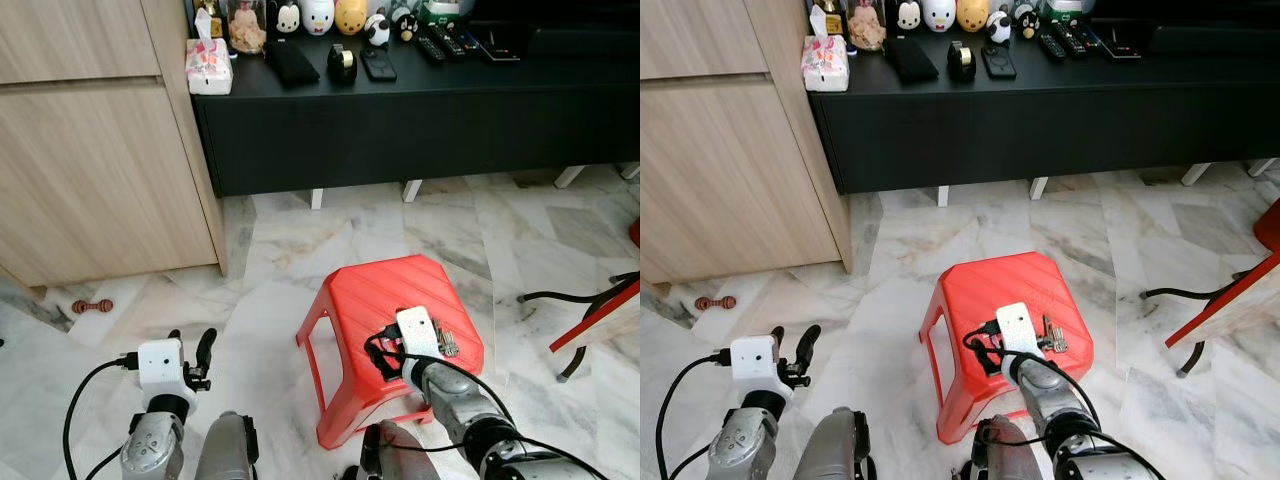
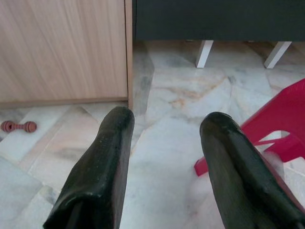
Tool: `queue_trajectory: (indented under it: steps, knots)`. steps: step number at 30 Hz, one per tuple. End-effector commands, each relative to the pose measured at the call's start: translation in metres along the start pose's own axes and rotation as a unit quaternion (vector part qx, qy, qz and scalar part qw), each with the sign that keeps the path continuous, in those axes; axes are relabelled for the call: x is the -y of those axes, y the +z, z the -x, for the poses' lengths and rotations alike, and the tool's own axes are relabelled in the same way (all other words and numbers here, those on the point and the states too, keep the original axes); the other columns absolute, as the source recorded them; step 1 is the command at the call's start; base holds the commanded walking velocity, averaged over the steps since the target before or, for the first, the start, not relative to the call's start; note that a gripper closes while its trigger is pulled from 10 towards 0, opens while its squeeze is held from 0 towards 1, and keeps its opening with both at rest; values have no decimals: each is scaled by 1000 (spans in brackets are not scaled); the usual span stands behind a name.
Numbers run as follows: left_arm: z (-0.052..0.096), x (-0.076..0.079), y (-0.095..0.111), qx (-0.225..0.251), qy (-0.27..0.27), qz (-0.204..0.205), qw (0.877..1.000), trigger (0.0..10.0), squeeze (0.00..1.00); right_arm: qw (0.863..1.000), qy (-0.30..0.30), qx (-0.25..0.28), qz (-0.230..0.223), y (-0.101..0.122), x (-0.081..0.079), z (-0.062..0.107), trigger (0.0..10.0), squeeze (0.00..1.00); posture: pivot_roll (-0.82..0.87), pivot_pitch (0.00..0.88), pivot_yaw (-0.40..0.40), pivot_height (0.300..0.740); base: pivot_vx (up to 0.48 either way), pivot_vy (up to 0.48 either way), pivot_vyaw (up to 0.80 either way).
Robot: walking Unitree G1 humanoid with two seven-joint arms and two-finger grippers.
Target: Hang keys on a hook
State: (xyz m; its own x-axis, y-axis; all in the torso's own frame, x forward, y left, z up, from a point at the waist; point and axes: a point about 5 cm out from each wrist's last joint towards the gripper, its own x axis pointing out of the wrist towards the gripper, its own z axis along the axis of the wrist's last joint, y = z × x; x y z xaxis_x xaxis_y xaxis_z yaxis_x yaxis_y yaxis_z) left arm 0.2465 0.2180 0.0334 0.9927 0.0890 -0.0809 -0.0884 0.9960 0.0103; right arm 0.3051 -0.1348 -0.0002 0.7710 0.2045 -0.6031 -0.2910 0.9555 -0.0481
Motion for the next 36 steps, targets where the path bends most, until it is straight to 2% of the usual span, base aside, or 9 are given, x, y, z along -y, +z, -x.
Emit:
queue_trajectory:
  steps: [1, 7, 9, 11, 14, 22, 26, 30, 36]
  knots:
    - [5, 0, -7, -18, 2, 6, 1000, 10000, 0, 999, -11, -38, 8, -15, 3, 2, 10000, 0, 132, 196, -138, 635, 0, 0, 0]
    - [6, 0, -10, -25, 6, 7, 1000, 10000, 0, 998, -34, -58, -13, -30, 6, 5, 10000, 0, 136, 197, -144, 635, 0, 0, 0]
    - [7, -1, -12, -29, 12, 16, 999, 10000, 0, 996, -43, -79, -23, -42, 3, 8, 10000, 0, 132, 197, -146, 635, 0, 0, 0]
    - [7, -1, -12, -30, 12, 15, 999, 10000, 0, 995, -40, -84, -28, -45, 2, 8, 10000, 0, 132, 197, -146, 635, 0, 0, 0]
    - [8, 0, -14, -33, 11, 14, 999, 10000, 0, 993, -65, -92, -39, -51, 7, 11, 10000, 0, 130, 197, -146, 635, 0, 0, 0]
    - [8, 0, -15, -34, 12, 13, 999, 10000, 0, 992, -76, -95, -39, -50, 15, 12, 10000, 0, 130, 193, -148, 635, 0, 0, 0]
    - [8, 0, -15, -33, 13, 12, 999, 10000, 0, 992, -79, -81, -60, -45, 22, 12, 10000, 0, 131, 194, -148, 635, 0, 0, 0]
    - [9, 0, -14, -30, 13, 10, 999, 10000, 0, 995, -63, -58, -53, -39, 27, 12, 10000, 0, 132, 196, -149, 635, 0, 0, 0]
    - [9, -1, -14, -30, 14, 8, 999, 10000, 0, 995, -66, -63, -47, -44, 32, 15, 10000, 0, 136, 199, -151, 635, 0, 0, 0]
